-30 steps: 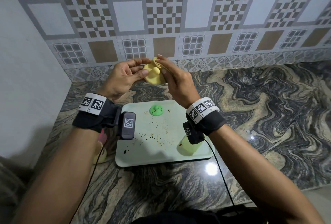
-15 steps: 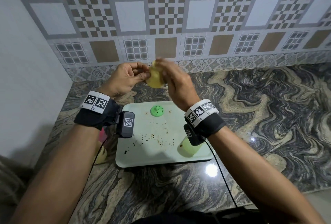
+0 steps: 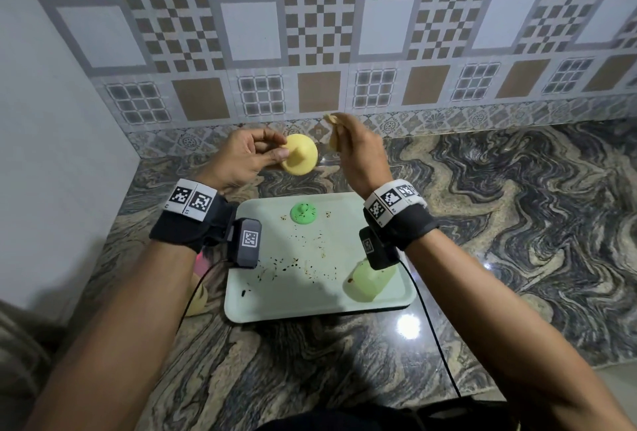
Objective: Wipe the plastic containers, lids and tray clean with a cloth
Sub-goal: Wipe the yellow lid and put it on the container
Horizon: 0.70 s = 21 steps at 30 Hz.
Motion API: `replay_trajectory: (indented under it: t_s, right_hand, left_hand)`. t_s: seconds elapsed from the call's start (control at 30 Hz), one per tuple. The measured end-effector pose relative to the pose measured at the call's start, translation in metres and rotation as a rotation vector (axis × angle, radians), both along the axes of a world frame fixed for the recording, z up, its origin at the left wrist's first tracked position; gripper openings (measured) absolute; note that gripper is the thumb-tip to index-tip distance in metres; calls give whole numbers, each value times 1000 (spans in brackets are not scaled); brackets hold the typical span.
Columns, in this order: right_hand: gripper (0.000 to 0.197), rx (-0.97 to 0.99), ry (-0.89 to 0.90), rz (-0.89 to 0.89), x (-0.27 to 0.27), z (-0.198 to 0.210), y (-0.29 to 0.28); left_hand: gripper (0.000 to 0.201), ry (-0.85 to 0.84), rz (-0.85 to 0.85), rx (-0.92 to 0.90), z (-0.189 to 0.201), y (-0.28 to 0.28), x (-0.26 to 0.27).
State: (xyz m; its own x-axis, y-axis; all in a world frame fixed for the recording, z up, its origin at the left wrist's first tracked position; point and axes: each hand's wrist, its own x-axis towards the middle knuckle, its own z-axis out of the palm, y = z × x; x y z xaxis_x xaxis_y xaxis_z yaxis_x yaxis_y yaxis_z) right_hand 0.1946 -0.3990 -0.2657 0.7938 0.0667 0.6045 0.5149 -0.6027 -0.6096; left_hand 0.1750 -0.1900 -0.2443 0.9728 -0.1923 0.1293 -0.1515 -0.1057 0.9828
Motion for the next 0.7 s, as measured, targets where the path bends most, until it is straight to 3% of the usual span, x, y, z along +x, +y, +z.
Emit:
replay_trajectory:
  t_s: [0.17, 0.3, 0.57, 0.7]
  right_hand:
    - [29, -14, 112, 77, -18, 2, 20]
    - [30, 71, 138, 31, -12, 4, 23]
    - [31, 12, 145, 64, -5, 8, 19]
    - [27, 30, 206, 36, -10, -2, 31]
  left_hand:
    - [27, 50, 79, -243, -1, -21, -1]
    - [22, 129, 90, -354, -2, -29, -5]
    - [28, 262, -7, -384, 3, -20, -5]
    - [29, 260, 161, -420, 1, -27, 0]
